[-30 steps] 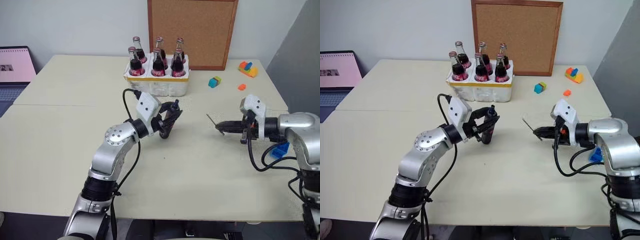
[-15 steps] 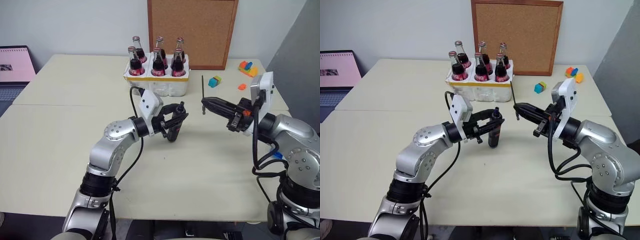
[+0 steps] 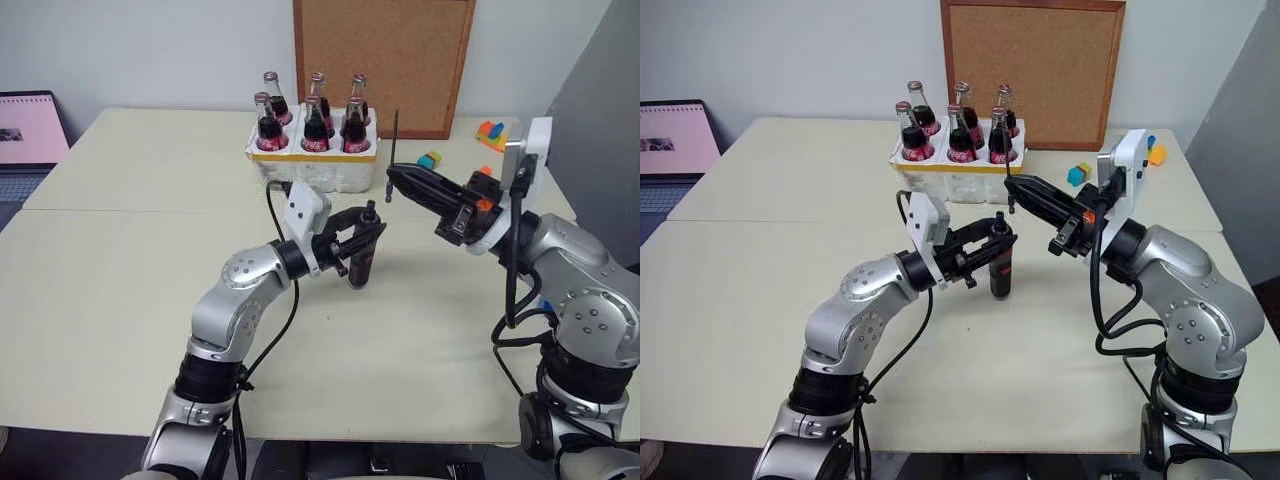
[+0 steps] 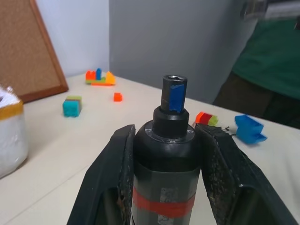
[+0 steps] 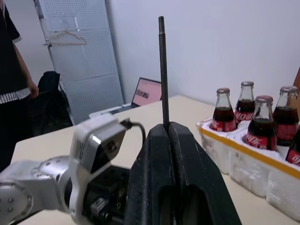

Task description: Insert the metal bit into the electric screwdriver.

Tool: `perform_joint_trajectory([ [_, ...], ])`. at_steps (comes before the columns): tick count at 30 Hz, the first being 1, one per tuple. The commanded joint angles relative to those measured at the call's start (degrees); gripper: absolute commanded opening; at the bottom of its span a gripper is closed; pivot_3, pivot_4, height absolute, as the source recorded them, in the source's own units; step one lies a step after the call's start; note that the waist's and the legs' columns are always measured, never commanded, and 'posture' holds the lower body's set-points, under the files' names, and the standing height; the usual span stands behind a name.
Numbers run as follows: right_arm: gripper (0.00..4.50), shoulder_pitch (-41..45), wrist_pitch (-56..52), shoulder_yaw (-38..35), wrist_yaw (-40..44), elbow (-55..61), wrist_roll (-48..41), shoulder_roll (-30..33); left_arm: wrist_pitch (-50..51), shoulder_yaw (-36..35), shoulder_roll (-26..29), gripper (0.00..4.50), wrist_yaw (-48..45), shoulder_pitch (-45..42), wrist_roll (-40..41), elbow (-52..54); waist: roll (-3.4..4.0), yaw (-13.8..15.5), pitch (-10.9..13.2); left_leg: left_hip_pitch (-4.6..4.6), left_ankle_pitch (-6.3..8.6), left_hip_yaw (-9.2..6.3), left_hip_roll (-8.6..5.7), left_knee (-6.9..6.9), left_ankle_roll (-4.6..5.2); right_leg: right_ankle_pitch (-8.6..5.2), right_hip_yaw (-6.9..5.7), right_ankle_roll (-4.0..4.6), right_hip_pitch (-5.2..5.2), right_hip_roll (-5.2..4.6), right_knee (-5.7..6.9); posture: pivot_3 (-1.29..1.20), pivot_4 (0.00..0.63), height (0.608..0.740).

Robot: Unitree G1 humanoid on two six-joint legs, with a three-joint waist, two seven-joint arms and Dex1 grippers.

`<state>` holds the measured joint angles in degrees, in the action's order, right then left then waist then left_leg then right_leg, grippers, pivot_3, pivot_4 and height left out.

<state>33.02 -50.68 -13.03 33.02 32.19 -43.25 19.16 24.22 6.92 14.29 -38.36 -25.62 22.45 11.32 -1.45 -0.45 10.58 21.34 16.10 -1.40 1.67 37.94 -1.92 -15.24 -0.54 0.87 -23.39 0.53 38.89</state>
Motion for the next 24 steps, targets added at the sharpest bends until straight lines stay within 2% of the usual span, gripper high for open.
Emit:
perform_joint_trajectory([
  [1,0.0,0.5,6.6,1.4,-1.3,-1.0,0.7,-2.3,-4.3,0.5,0.4,1.64,-0.7,0.9,-1.8,-0.4,0.0,0.0,0.0,0.0,0.0,0.0,0.01,0.0,0.0,0.0,0.0,0.0,0.0,0.0,0.0,0.0,0.15,0.74],
  [10,0.0,-1.2,15.5,6.4,0.8,-6.2,3.6,-3.9,-5.9,0.8,0.9,1.64,-1.5,1.6,-2.5,-1.9,0.0,0.0,0.0,-0.01,0.0,0.02,0.01,0.01,0.0,0.0,0.0,0.0,0.0,0.02,0.02,0.0,0.15,0.74],
  [18,0.0,0.1,17.0,7.1,8.3,-11.9,1.8,-0.1,-6.2,0.4,2.3,1.64,-3.3,0.7,-2.0,-2.9,0.0,0.0,0.0,-0.05,0.0,0.02,0.02,0.01,0.01,0.0,-0.01,0.0,0.01,0.08,0.03,0.0,0.15,0.74],
  [24,0.0,0.2,18.7,8.8,10.6,-14.0,3.0,0.6,-6.3,0.3,2.4,1.64,-3.3,0.4,-2.1,-3.3,0.0,-0.1,0.0,-0.09,0.0,0.02,0.06,-0.01,0.01,0.0,0.01,0.0,0.02,0.14,0.04,0.0,0.15,0.74],
])
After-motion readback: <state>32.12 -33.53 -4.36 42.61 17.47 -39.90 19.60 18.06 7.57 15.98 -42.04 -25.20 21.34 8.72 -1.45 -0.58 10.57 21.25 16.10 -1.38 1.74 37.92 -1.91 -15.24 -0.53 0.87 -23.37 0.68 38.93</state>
